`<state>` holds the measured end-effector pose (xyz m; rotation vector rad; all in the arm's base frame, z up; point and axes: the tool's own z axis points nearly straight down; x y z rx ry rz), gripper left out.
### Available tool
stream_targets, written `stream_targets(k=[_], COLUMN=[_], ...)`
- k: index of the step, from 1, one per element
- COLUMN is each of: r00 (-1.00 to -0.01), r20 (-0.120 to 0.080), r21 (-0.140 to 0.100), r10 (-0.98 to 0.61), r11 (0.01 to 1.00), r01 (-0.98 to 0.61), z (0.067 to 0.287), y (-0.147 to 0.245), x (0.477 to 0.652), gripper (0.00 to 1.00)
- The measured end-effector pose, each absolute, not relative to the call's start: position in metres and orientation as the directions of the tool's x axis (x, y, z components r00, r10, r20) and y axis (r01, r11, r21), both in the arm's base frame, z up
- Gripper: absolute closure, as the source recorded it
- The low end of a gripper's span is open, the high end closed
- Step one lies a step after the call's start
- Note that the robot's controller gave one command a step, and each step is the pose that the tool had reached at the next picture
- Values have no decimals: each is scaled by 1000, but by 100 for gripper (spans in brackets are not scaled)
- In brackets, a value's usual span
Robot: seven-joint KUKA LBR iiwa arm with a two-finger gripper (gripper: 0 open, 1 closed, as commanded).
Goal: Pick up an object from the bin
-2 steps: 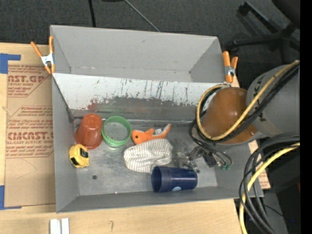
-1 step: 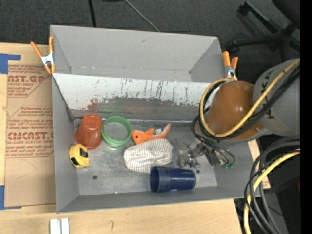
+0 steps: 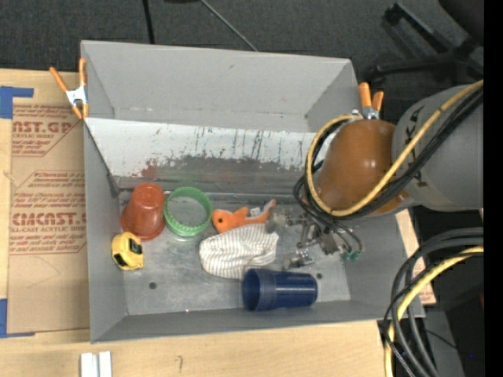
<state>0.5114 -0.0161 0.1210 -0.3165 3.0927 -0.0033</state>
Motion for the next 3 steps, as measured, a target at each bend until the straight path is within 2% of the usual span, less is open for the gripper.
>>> stream_targets(k=[1, 2, 3], r00=[-979, -952, -952], r20=[-31, -5, -5], r21=[-6, 0, 0], r10=[-203, -307, -307], r11=[979, 952, 952], r01=[-203, -307, -307], z=[121, 97, 97], y=[-16, 42, 42], x=[511, 525, 525], gripper=[0, 100, 100])
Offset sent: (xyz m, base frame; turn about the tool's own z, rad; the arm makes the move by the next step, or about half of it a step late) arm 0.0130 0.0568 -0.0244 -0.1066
